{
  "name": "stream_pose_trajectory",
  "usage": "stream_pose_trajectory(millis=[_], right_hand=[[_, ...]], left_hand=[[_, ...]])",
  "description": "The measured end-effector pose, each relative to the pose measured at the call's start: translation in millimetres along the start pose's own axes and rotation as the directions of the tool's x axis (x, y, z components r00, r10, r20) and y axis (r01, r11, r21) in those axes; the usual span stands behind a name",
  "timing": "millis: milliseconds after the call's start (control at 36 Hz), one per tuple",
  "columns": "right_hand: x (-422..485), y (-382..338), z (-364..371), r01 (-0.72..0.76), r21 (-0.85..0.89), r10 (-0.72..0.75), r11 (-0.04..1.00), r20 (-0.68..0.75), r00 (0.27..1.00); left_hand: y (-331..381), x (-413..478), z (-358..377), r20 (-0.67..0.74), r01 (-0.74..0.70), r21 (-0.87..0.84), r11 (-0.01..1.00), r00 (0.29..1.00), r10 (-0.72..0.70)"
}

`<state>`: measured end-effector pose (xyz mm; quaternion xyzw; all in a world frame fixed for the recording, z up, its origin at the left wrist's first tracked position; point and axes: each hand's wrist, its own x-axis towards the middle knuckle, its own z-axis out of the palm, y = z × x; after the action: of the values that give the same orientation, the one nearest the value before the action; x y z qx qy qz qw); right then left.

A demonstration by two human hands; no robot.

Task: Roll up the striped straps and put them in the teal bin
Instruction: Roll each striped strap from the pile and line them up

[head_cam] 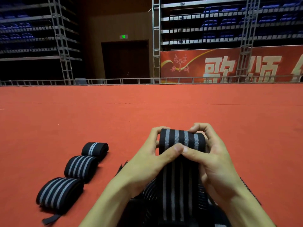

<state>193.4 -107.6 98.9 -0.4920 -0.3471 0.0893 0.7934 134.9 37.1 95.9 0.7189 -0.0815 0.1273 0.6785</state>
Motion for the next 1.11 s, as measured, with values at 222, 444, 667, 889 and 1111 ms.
stream_pose_trajectory(millis=[222,444,667,889,1111], right_hand=[[-1,2,1,-0.003,-0.046,0.006,0.999,0.059,0.998],[0,2,3,-0.063,-0.039,0.062,0.997,-0.032,0.998],[-1,1,6,-0.146,-0.015,0.146,0.989,-0.02,0.989],[-1,4,4,-0.03,-0.044,0.028,0.999,-0.049,0.998],[-1,6,-2,-0.034,-0.121,0.03,0.992,-0.034,0.999]], left_hand=[[3,0,7,0.022,0.076,-0.159,0.984,0.997,-0.073],[3,1,-1,-0.014,-0.016,-0.224,0.975,1.0,0.013],[4,-1,-7,-0.062,-0.212,0.012,0.977,0.975,0.212],[-1,1,-6,-0.028,-0.035,-0.139,0.99,0.999,0.032],[3,2,-15,-0.071,0.002,-0.124,0.992,0.997,-0.011]])
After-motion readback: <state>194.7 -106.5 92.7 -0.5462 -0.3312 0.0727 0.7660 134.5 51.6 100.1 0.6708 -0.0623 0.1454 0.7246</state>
